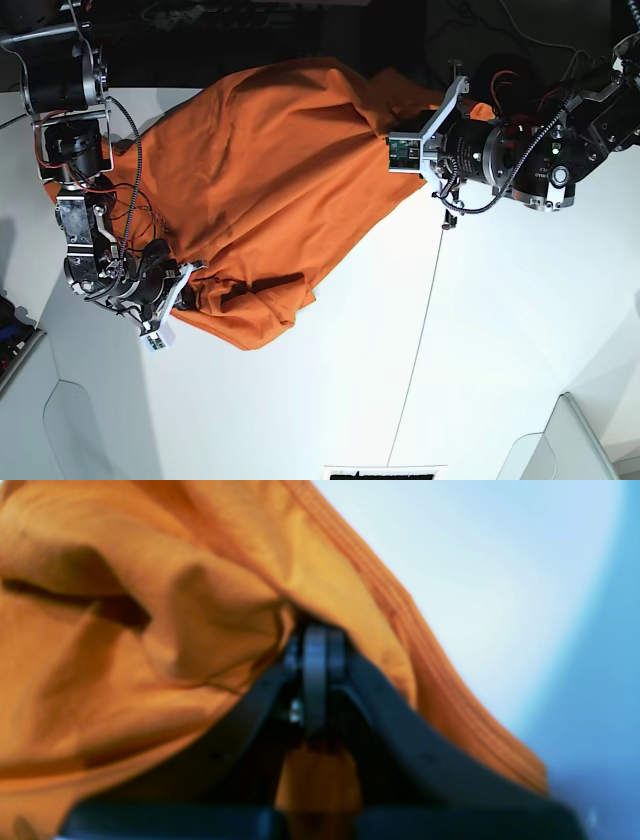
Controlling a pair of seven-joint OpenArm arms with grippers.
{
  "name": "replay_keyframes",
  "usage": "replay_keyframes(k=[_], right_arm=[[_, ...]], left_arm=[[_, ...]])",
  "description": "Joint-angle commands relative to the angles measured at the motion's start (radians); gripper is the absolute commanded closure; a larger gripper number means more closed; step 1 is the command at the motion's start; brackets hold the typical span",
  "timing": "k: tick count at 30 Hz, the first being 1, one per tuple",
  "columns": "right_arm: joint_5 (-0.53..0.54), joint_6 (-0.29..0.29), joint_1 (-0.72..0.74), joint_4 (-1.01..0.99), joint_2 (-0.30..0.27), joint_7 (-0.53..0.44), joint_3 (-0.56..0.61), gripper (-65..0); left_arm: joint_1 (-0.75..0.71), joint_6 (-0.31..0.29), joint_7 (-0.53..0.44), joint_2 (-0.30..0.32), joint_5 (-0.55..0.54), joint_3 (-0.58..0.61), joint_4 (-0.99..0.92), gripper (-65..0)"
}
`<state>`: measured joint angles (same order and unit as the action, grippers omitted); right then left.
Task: Layout the t-shirt on the table in an organized manner, then fold the t-shirt properly
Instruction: 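Grasp the shirt side with the left gripper and pull it outward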
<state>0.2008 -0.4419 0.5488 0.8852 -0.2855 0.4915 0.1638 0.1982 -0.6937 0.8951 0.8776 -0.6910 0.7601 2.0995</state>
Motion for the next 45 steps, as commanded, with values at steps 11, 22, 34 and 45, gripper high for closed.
replay_keyframes(k=[11,22,34,45], right_arm=[[-0.047,0.080,0.008,-0.001,-0.014,0.068,-0.237,0.0],[-0.038,0.079,-0.008,-0.001,-0.013,0.093,-0.352,0.0],[-0.035,0.076,-0.031,-0.001,-0.011,0.085,-0.352,0.0],[-0.036,0.076,-0.031,-0.001,-0.011,0.054,-0.351,0.0]], left_arm=[[0.165,-0.004,-0.107,-0.223,0.103,-0.009,-0.309,0.0],[0.322,-0.004,-0.072,-0.293,-0.037,-0.009,-0.466,-15.1],[0.262,-0.004,-0.022,-0.293,-0.094,-0.009,-0.466,-19.6],[0.222,-0.004,0.043,-0.289,-0.136,-0.009,-0.429,-13.2]])
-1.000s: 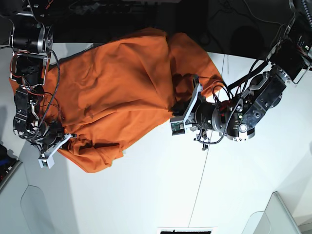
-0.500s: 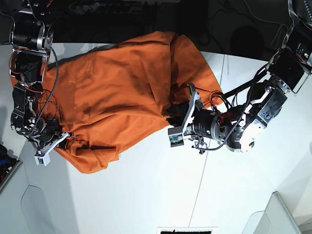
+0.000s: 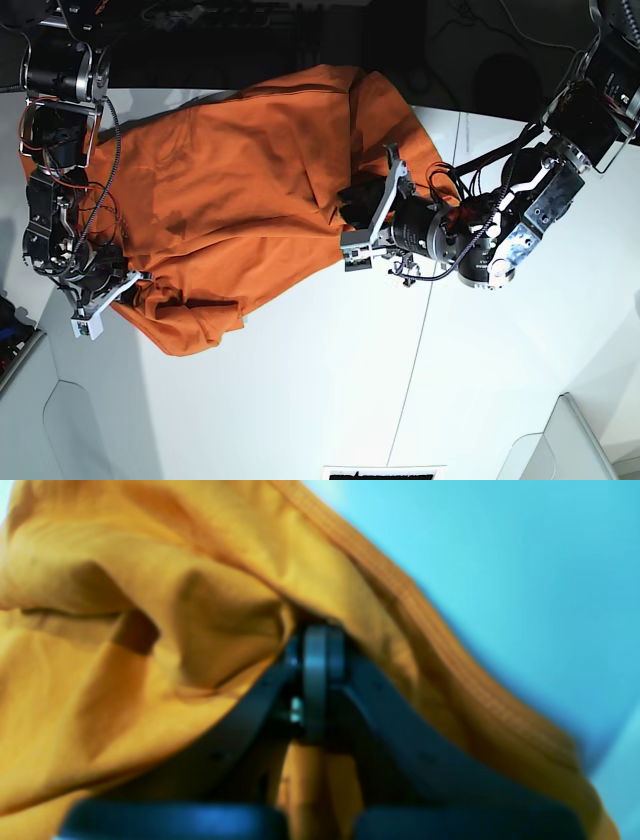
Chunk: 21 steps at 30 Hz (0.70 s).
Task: Layout the t-shirt on the table in an organized manner, then fold the t-shirt properly
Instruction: 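Grasp the shirt side with the left gripper and pull it outward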
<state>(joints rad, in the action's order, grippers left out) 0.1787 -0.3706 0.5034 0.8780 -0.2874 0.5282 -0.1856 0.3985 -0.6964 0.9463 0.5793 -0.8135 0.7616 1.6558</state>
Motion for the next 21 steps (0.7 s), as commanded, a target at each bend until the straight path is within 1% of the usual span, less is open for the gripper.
replay_keyframes(k=[1,2,3,6,8,11,14,18,21], right_arm=[[-0.014,0.004,0.014,0.006,-0.009,0.017,-0.002,0.0],[-0.014,0.004,0.014,0.006,-0.010,0.018,-0.002,0.0],[-0.015,0.005,0.014,0.006,-0.010,0.018,-0.002,0.0],[-0.016,0.005,0.014,0.006,-0.010,0.017,-0.002,0.0],[-0.021,0.005,0.014,0.006,-0.010,0.010,-0.002,0.0],[-0.030,0.005,0.014,0.006,-0.011,-0.011,-0.002,0.0],[-0.029,0.005,0.014,0.006,-0.011,-0.017,-0.002,0.0],[-0.030,0.005,0.015,0.006,-0.012,-0.016,-0.002,0.0],[-0.030,0.005,0.014,0.006,-0.012,-0.016,-0.002,0.0]], left_arm=[[0.018,-0.002,-0.006,0.016,-0.014,-0.010,0.014,-7.9],[0.013,-0.002,-0.006,0.025,-0.019,-0.010,0.014,-1.5],[0.006,-0.002,-0.006,0.039,-0.027,-0.010,0.014,0.0],[-0.021,-0.002,-0.002,0.095,-0.064,-0.010,0.022,0.0],[-0.048,-0.002,0.018,0.143,-0.082,-0.010,0.050,0.0],[-0.092,-0.002,0.039,0.221,-0.117,-0.010,0.129,0.0],[-0.142,-0.002,0.039,0.288,-0.130,-0.010,0.219,0.0],[-0.204,-0.002,0.055,0.352,-0.133,-0.010,0.319,0.0],[-0.242,-0.002,0.058,0.387,-0.141,-0.010,0.368,0.0]])
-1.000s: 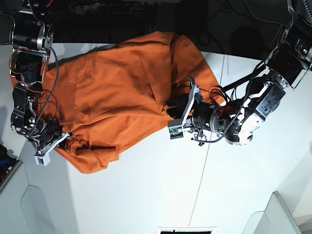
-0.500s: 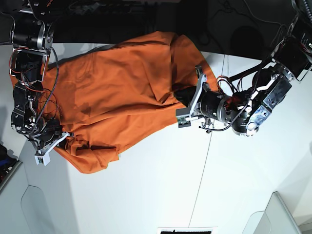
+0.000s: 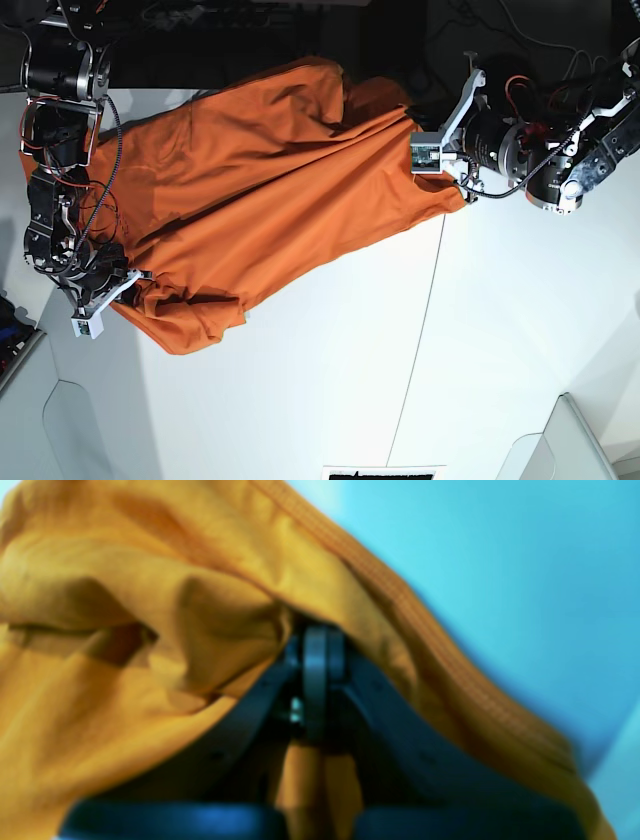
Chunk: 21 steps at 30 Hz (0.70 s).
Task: Layout the t-shirt on the table in an organized manner, then fold the t-shirt properly
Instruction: 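Grasp the shirt side with the left gripper and pull it outward, then grasp the shirt corners with both grippers and stretch it lengthwise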
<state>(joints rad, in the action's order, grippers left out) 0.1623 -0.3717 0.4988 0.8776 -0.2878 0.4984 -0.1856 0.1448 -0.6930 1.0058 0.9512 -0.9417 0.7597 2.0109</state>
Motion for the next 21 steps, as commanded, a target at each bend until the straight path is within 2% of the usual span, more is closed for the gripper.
replay_keyframes(k=[1,4,7,9,14,17,19,21], right_arm=[[-0.014,0.006,0.019,0.007,-0.012,0.013,-0.002,0.0],[-0.013,0.006,0.019,0.007,-0.011,0.013,-0.002,0.0],[-0.013,0.006,0.019,0.007,-0.011,0.013,-0.002,0.0],[-0.013,0.006,0.019,0.007,-0.011,0.013,-0.002,0.0],[-0.013,0.005,0.019,0.007,-0.011,0.018,-0.002,0.0],[-0.010,0.005,0.019,0.007,-0.011,0.018,-0.002,0.0],[0.017,0.002,0.019,0.007,-0.011,0.018,-0.002,0.0],[0.068,-0.029,0.019,0.007,-0.010,0.018,-0.002,0.0]], left_arm=[[0.002,-0.005,0.002,0.023,-0.013,-0.008,0.021,0.0],[-0.006,-0.005,0.005,0.030,-0.012,-0.008,0.024,-1.2],[-0.001,-0.005,0.006,0.030,-0.010,-0.008,0.024,-17.7],[0.011,-0.005,0.007,0.030,0.002,-0.008,0.024,-22.4],[0.055,-0.005,0.007,0.029,0.002,-0.048,0.024,-22.4],[0.060,-0.005,-0.037,0.023,0.003,-0.147,0.024,-22.4],[0.060,-0.005,-0.082,-0.010,0.021,-0.241,0.023,-22.3],[0.059,-0.005,-0.127,-0.071,0.062,-0.331,0.018,-22.0]])
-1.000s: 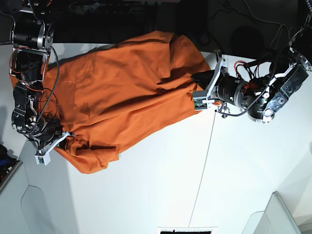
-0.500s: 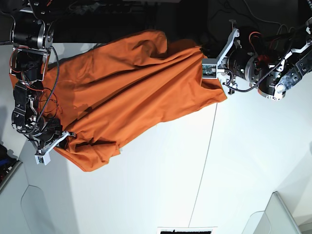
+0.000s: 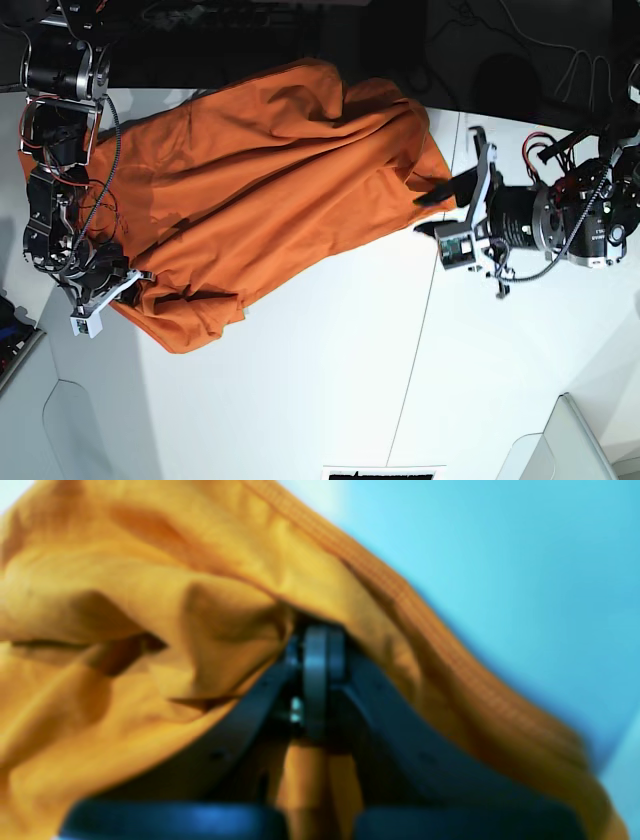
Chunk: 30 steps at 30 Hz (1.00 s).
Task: Layout the t-shirt on the table in an organized manner, then fold the t-shirt properly
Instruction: 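Grasp the shirt corners with both grippers and stretch it lengthwise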
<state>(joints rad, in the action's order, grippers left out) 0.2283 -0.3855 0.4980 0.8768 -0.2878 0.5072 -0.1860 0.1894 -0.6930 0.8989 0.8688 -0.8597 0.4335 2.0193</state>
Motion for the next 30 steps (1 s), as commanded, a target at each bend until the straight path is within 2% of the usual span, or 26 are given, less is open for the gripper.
replay_keyframes(k=[1,3,6,8,12,17,21,25,30], right_arm=[[0.024,-0.033,0.020,0.008,-0.008,0.011,-0.002,0.0],[0.042,-0.041,0.020,0.008,0.004,0.024,-0.002,0.0],[0.041,-0.041,0.020,0.008,0.019,0.039,-0.002,0.0],[0.041,-0.040,0.021,0.008,0.019,0.039,-0.002,0.0],[0.042,-0.041,0.026,0.008,0.019,0.033,-0.002,0.0],[0.041,-0.040,0.025,0.008,0.019,0.034,-0.002,0.0],[0.042,-0.040,0.025,0.012,0.016,0.035,-0.002,0.0],[0.069,-0.040,0.021,0.084,0.017,0.082,-0.016,0.0],[0.185,-0.041,0.024,0.266,0.017,0.154,-0.037,0.0]], left_arm=[[0.014,0.016,-0.048,-0.022,-0.008,-0.038,0.000,-20.5],[0.012,0.031,-0.089,-0.079,0.012,-0.066,-0.046,-15.2],[0.003,0.031,-0.081,-0.161,0.019,-0.065,-0.167,-6.8],[-0.010,0.026,-0.075,-0.209,0.020,-0.066,-0.259,-3.4],[-0.016,0.023,-0.076,-0.283,0.060,-0.066,-0.431,-2.8],[-0.015,-0.005,-0.091,-0.322,0.103,-0.066,-0.625,-2.8],[0.006,-0.005,-0.133,-0.364,0.218,-0.066,-0.768,-2.8],[0.092,0.063,-0.140,-0.401,0.253,-0.066,-0.912,-2.8],[0.219,0.084,-0.154,-0.406,0.289,-0.066,-1.010,-2.8]])
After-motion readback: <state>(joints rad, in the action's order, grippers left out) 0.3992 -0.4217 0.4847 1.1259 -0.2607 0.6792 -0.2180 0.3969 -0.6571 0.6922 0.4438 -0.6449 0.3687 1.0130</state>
